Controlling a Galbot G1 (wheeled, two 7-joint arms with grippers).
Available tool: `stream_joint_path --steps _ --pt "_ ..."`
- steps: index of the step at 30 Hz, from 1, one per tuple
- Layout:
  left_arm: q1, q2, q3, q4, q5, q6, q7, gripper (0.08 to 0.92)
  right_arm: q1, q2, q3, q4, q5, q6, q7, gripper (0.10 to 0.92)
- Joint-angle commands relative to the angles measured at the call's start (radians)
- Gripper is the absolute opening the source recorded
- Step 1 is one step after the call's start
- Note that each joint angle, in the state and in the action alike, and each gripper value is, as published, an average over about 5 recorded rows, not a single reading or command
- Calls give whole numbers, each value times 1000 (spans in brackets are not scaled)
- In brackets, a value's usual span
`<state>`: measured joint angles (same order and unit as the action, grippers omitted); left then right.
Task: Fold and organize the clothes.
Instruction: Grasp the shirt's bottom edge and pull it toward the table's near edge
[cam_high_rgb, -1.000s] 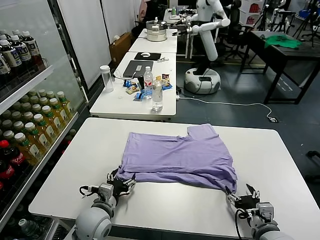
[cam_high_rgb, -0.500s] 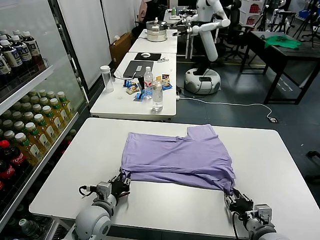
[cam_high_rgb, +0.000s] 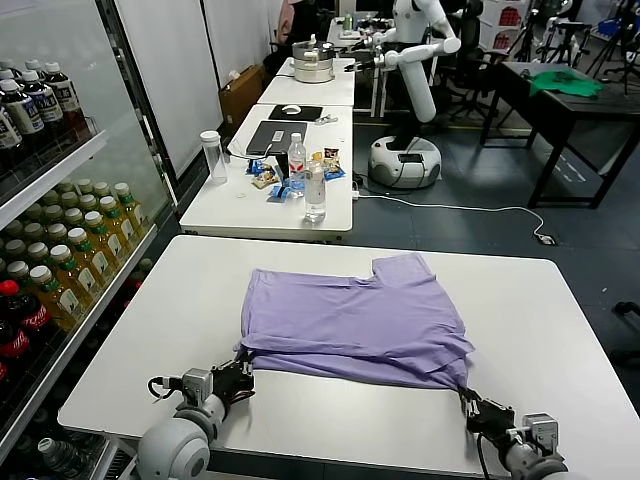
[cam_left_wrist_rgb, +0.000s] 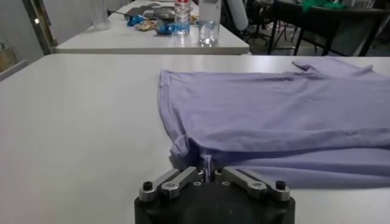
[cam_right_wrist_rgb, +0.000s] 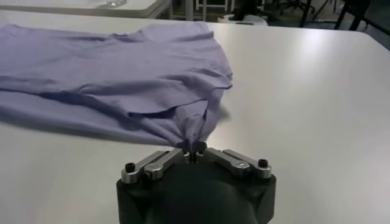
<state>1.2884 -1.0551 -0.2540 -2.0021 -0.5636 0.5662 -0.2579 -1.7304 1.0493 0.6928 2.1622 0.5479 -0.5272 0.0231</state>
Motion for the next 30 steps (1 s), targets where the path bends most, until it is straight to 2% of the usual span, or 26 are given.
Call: stream_joint_path --steps 1,10,17,21,25,30 --pt "193 28 -17 -156 31 4 4 124 -266 31 108 154 -75 29 -19 117" --pt "336 56 -51 -279 120 15 4 124 -449 97 118 277 -244 71 -16 117" --pt "361 76 -78 -298 143 16 3 124 -416 95 137 280 -295 86 12 122" --pt "366 85 -94 -345 150 17 4 155 -354 88 147 286 -277 133 32 200" --pt "321 103 -118 -365 147 16 -1 259 -267 58 164 282 -217 152 58 312" --pt "212 119 -122 -289 118 16 -2 406 -108 2 145 205 -143 140 81 459"
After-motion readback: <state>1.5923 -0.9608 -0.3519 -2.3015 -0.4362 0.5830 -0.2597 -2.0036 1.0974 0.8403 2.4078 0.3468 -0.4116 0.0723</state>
